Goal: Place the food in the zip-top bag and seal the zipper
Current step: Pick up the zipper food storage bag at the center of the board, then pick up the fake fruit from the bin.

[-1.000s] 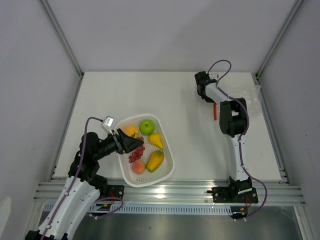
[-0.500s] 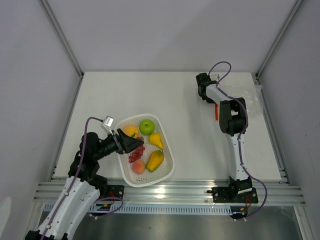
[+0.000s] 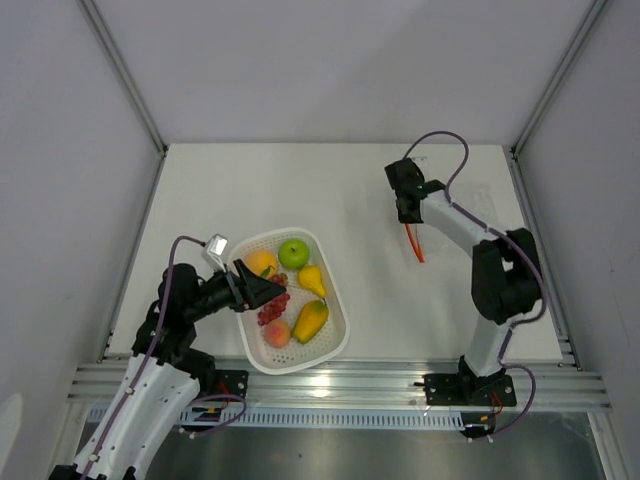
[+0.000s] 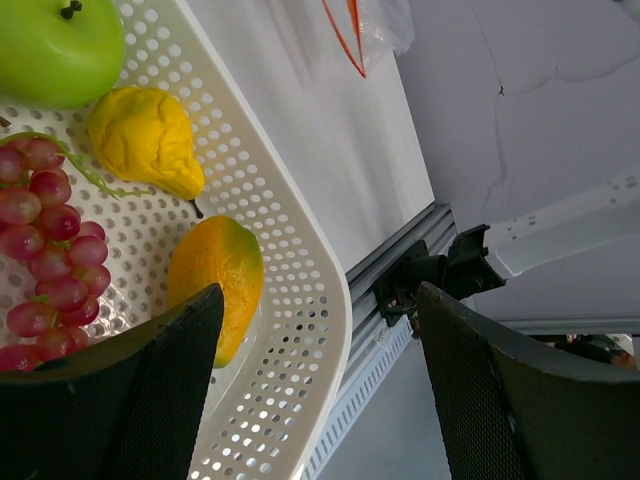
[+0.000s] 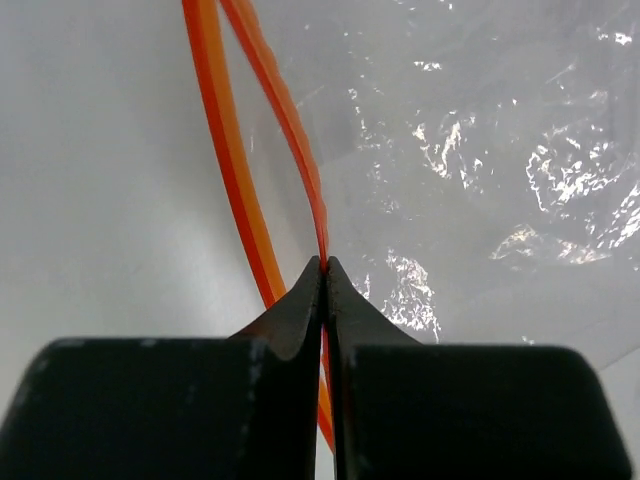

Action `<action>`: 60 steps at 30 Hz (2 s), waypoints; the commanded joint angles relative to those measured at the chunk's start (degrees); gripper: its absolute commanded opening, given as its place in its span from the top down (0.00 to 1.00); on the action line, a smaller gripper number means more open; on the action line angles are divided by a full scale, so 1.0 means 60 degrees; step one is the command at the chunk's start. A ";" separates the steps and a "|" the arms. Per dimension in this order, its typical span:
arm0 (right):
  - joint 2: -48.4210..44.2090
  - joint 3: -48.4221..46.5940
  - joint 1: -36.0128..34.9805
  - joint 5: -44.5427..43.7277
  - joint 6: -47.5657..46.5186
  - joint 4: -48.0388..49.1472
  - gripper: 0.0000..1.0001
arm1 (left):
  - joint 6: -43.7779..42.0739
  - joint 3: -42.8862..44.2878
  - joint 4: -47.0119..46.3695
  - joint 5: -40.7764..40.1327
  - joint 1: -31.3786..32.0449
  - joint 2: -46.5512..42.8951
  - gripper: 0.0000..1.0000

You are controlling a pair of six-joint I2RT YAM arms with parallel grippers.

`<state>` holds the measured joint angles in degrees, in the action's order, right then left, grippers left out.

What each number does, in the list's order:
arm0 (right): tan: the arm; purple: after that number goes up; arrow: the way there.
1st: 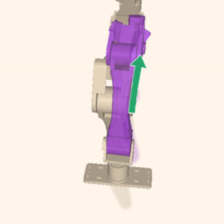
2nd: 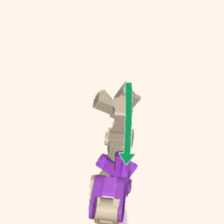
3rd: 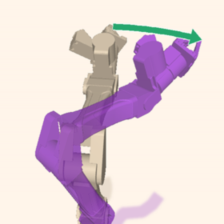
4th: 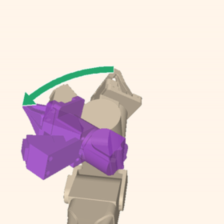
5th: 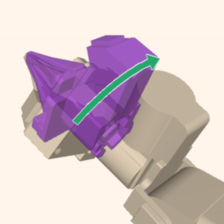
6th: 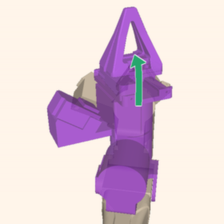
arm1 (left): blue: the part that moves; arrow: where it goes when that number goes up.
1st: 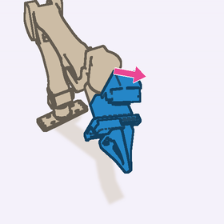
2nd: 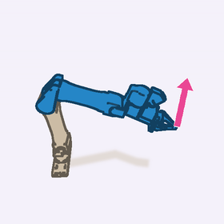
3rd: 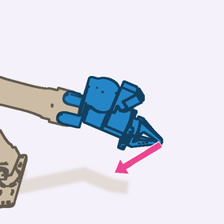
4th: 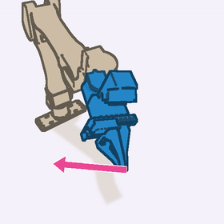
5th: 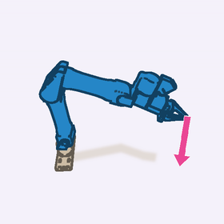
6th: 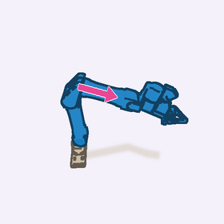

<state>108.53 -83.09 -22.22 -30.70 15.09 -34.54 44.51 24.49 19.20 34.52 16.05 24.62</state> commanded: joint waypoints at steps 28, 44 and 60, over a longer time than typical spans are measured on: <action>-0.7540 0.5366 -0.3709 0.3608 0.2758 0.1759 1.00 | -0.0064 0.1865 0.1195 -0.3993 0.3184 0.2605 0.24; -0.8361 0.5498 -0.3680 0.2963 0.2729 0.1070 1.00 | -0.0036 0.4690 0.1707 -0.5650 0.2833 0.6338 0.15; -0.8523 0.5616 -0.3124 0.2919 0.2465 0.0762 1.00 | 0.0901 0.4548 0.0390 -0.4187 0.2744 0.8758 0.20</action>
<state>58.72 -49.63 -41.41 -12.19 30.83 -29.71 47.62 53.36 25.56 7.01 32.60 77.25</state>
